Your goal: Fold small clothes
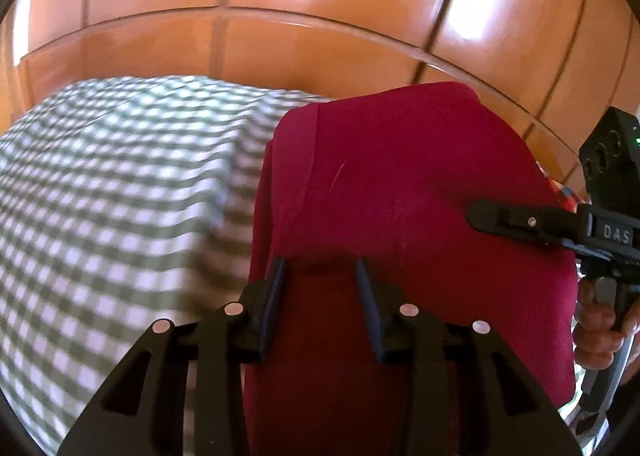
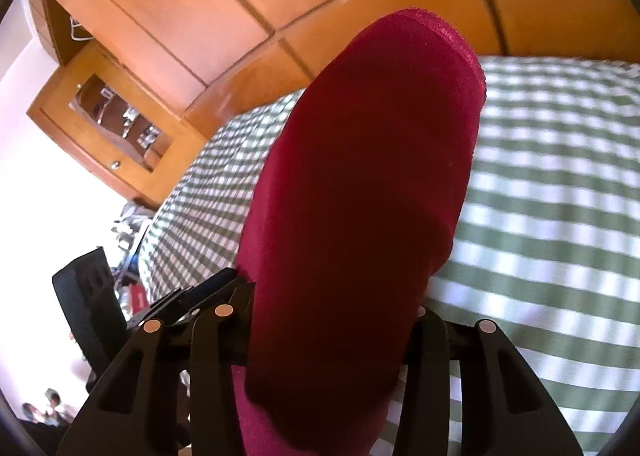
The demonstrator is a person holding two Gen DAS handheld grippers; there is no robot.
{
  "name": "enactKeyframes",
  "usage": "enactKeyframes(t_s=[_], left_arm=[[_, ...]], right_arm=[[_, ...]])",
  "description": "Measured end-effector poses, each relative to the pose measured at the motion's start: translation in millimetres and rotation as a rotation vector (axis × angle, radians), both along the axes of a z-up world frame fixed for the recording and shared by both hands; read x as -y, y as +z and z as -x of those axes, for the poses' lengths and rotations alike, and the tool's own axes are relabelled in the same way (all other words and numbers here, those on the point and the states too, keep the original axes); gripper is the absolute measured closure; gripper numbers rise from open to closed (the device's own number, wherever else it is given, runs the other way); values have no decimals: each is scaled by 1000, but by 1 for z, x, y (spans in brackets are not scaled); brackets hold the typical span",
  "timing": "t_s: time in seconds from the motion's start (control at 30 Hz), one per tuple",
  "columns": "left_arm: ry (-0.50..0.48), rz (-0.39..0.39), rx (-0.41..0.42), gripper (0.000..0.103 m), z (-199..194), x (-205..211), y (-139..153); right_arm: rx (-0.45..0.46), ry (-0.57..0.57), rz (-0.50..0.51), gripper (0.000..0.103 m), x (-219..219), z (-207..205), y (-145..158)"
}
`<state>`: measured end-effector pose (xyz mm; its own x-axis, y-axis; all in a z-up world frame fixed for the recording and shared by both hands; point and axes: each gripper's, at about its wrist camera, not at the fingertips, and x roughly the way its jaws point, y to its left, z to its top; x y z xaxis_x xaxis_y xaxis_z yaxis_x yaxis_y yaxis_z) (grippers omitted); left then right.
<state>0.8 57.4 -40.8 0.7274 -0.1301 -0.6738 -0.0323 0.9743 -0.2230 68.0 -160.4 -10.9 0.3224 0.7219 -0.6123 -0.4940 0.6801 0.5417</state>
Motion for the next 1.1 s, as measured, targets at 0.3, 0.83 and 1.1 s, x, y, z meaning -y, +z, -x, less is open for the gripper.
enactKeyframes(t_s=[0.3,0.83,1.1], left_arm=[[-181,17,10,71,-66,100,20],[-515,-173,-43,69,-131,293,7],[-527,-240,-9,68,-119,302,12]], right_arm=[[61,-159,29,61,95,-18,21],[11,-700,80,61,270,4,-32],[-78,-756,16,34,283,9,-52]])
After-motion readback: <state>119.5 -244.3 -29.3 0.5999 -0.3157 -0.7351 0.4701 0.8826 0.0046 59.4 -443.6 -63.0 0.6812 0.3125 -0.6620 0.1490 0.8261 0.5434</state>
